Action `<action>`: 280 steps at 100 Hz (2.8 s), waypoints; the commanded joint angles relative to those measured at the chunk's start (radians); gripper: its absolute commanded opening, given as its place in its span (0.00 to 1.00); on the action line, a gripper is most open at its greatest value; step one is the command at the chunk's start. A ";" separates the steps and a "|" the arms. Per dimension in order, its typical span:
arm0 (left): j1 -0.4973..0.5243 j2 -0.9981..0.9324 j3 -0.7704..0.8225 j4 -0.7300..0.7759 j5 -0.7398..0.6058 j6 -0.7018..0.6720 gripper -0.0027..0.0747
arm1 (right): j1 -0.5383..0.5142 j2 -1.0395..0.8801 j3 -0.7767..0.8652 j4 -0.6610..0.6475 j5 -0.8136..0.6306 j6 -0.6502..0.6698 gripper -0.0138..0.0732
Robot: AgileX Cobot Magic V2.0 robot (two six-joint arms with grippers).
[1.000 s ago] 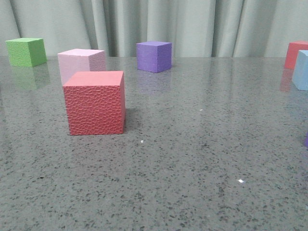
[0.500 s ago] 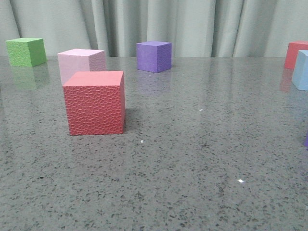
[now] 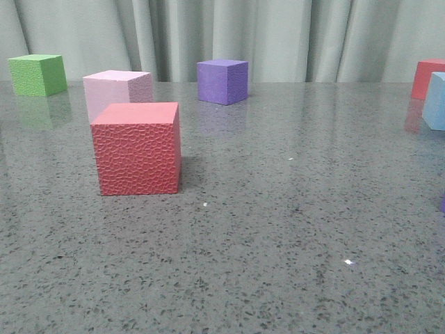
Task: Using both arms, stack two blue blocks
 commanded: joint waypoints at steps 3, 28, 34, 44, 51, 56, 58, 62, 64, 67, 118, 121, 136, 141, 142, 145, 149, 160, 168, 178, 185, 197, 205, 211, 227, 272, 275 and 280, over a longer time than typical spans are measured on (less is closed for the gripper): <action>0.001 0.007 -0.033 0.000 -0.067 -0.001 0.89 | -0.019 0.037 -0.084 -0.021 -0.029 0.008 0.83; 0.001 0.007 -0.033 0.000 -0.067 -0.001 0.89 | -0.062 0.148 -0.166 -0.023 -0.009 0.010 0.83; 0.001 0.007 -0.033 0.000 -0.067 -0.001 0.89 | -0.071 0.167 -0.174 -0.023 -0.008 0.010 0.83; 0.001 0.007 -0.033 0.000 -0.067 -0.001 0.89 | -0.081 0.200 -0.174 -0.023 -0.007 0.010 0.83; 0.001 0.007 -0.033 0.000 -0.067 -0.001 0.89 | -0.084 0.222 -0.174 -0.023 -0.007 0.010 0.83; 0.001 0.007 -0.033 0.000 -0.067 -0.001 0.89 | -0.084 0.237 -0.174 -0.023 -0.007 0.010 0.83; 0.001 0.007 -0.033 0.000 -0.067 -0.001 0.89 | -0.084 0.242 -0.174 -0.023 -0.007 0.010 0.83; 0.001 0.007 -0.033 0.000 -0.067 -0.001 0.89 | -0.084 0.250 -0.174 -0.022 -0.008 0.010 0.83; 0.001 0.007 -0.033 0.000 -0.067 -0.001 0.89 | -0.084 0.256 -0.174 -0.022 -0.008 0.010 0.83; 0.001 0.007 -0.033 0.000 -0.067 -0.001 0.89 | -0.084 0.263 -0.174 -0.022 -0.010 0.010 0.83; 0.001 0.007 -0.033 0.000 -0.067 -0.001 0.89 | -0.084 0.347 -0.174 -0.012 -0.060 0.010 0.83; 0.001 0.007 -0.033 0.000 -0.067 -0.001 0.89 | -0.084 0.354 -0.174 -0.012 -0.061 0.010 0.83; 0.001 0.007 -0.033 0.000 -0.067 -0.001 0.89 | -0.084 0.390 -0.174 -0.012 -0.062 0.010 0.83; 0.001 0.007 -0.033 0.000 -0.067 -0.001 0.89 | -0.084 0.402 -0.174 -0.012 -0.058 0.010 0.83; 0.001 0.007 -0.033 0.000 -0.067 -0.001 0.89 | -0.084 0.406 -0.174 -0.012 -0.059 0.010 0.83; 0.001 0.007 -0.033 0.000 -0.067 -0.001 0.89 | -0.084 0.409 -0.174 -0.010 -0.057 0.010 0.83; 0.001 0.007 -0.033 0.000 -0.067 -0.001 0.89 | -0.084 0.412 -0.174 -0.009 -0.054 0.010 0.83; 0.001 0.007 -0.033 0.000 -0.067 -0.001 0.89 | -0.084 0.413 -0.174 -0.010 -0.055 0.010 0.82; 0.001 0.007 -0.033 0.000 -0.067 -0.001 0.89 | -0.084 0.413 -0.174 -0.010 -0.054 0.010 0.81; 0.001 0.007 -0.033 0.000 -0.067 -0.001 0.89 | -0.084 0.413 -0.174 -0.010 -0.052 0.010 0.70; 0.001 0.007 -0.033 0.000 -0.067 -0.001 0.89 | -0.084 0.413 -0.174 -0.010 -0.050 0.010 0.60; 0.001 0.007 -0.033 0.000 -0.067 -0.001 0.89 | -0.084 0.413 -0.174 -0.005 -0.041 0.010 0.51; 0.001 0.007 -0.033 0.000 -0.067 -0.001 0.89 | -0.084 0.413 -0.174 -0.001 -0.030 0.010 0.51; 0.001 0.007 -0.033 0.000 -0.067 -0.001 0.89 | -0.084 0.412 -0.176 0.004 -0.016 0.010 0.51; 0.001 0.007 -0.033 0.000 -0.067 -0.001 0.89 | -0.083 0.385 -0.185 0.030 0.008 0.010 0.51; 0.001 0.007 -0.033 0.000 -0.067 -0.001 0.89 | 0.143 0.328 -0.319 0.044 0.099 0.010 0.51; 0.001 0.007 -0.033 0.000 -0.067 -0.001 0.89 | 0.164 0.328 -0.327 0.044 0.097 0.010 0.51; 0.001 0.007 -0.033 0.000 -0.067 -0.001 0.89 | 0.198 0.329 -0.339 0.044 0.093 0.018 0.51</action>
